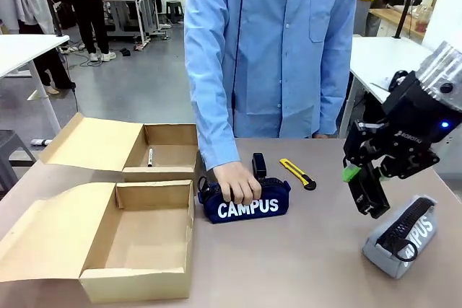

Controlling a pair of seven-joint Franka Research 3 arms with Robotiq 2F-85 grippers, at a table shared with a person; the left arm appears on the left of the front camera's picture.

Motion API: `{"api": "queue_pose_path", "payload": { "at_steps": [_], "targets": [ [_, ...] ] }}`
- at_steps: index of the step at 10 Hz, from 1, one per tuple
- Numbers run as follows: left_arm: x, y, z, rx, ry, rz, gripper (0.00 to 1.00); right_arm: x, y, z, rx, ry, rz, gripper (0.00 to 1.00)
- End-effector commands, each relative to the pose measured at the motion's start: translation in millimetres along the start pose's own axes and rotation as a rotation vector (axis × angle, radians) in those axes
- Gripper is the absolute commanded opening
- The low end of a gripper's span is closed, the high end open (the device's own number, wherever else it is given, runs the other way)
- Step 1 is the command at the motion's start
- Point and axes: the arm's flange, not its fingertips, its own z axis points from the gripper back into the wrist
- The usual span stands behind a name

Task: Place items inside the box.
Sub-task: Pick up a Pencil pouch or Stapler and place it inside the Mailer Box closest to the robot.

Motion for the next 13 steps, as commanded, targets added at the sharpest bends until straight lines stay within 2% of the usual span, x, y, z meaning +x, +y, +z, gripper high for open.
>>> {"api": "queue_pose_path", "payload": {
  "at_steps": [1, 2, 4, 5, 7, 9, 11, 13],
  "targets": [
    [0, -1, 0, -0.015, -0.005, -0.020, 1.00, 7, 1, -8, 0.000, 0.009, -0.001, 0.42],
    [0, -1, 0, -0.015, -0.005, -0.020, 1.00, 15, -7, -26, 0.018, 0.118, 0.004, 0.30],
    [0, -1, 0, -0.015, -0.005, -0.020, 1.00, 20, -12, -31, 0.142, 0.119, 0.022, 0.30],
    [0, -1, 0, -0.015, -0.005, -0.020, 1.00, 26, 13, -48, 0.191, 0.156, 0.101, 0.30],
    [0, -1, 0, -0.015, -0.005, -0.020, 1.00, 41, 20, -56, 0.134, 0.164, 0.053, 0.30],
    [0, -1, 0, -0.015, -0.005, -0.020, 1.00, 30, 3, -44, 0.044, 0.150, 0.008, 0.30],
    [0, -1, 0, -0.015, -0.005, -0.020, 1.00, 20, -15, -34, -0.083, 0.027, -0.084, 0.30],
    [0, -1, 0, -0.015, -0.005, -0.020, 1.00, 27, -6, -51, -0.073, 0.092, -0.012, 0.30]
  ]
}}
